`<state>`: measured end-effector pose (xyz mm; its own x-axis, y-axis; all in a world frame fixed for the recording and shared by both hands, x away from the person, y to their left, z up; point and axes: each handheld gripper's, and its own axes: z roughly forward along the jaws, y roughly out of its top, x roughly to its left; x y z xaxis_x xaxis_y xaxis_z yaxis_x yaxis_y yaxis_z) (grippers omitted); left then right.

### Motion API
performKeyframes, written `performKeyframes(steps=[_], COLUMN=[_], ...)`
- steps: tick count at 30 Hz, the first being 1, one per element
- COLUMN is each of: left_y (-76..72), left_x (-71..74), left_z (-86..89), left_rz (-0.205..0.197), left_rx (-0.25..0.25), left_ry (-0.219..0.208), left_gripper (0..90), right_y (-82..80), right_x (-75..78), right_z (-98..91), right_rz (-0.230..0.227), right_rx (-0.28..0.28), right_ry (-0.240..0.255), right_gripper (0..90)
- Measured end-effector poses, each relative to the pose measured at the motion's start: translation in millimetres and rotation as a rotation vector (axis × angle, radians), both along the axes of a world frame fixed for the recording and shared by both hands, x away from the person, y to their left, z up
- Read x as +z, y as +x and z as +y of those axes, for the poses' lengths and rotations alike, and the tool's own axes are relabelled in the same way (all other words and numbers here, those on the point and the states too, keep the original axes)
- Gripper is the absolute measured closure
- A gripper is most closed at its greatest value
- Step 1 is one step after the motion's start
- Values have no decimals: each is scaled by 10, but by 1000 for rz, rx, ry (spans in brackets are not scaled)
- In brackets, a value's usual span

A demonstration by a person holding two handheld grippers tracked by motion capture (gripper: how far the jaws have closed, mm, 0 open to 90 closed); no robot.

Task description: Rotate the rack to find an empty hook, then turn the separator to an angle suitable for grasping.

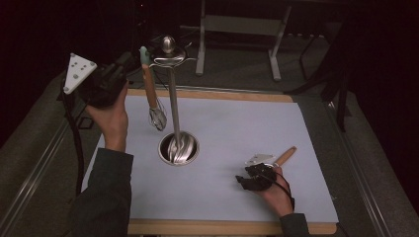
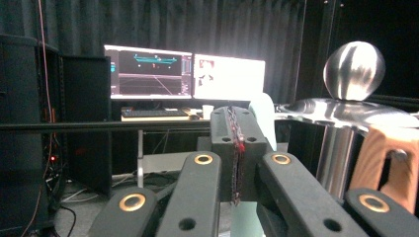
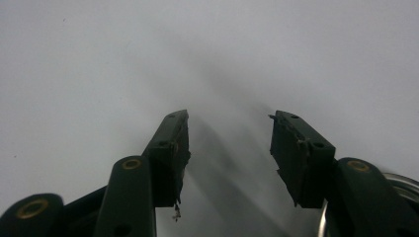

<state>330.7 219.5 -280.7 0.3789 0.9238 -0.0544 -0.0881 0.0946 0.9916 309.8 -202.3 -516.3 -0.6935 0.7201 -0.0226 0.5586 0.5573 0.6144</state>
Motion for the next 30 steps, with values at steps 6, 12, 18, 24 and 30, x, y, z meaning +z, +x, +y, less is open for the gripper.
performKeyframes(steps=[6, 12, 18, 24, 30], left_y=[-17, -26, -37, -53, -88], left_x=[-79, -189, -364, -623, -964], left_z=[16, 65, 126, 185, 269], left_rz=[24, 54, 99, 150, 218], left_rx=[1, 0, 4, -7, 1], left_ry=[35, 40, 54, 54, 24], left_gripper=[887, 885, 872, 821, 774], right_y=[10, 17, 31, 43, 57], right_x=[45, 102, 177, 259, 309], right_z=[-55, -128, -237, -384, -550], right_rz=[-13, -26, -43, -63, -73], right_rx=[-13, -33, -62, -104, -161], right_ry=[12, 28, 45, 73, 98], right_gripper=[488, 487, 486, 486, 488])
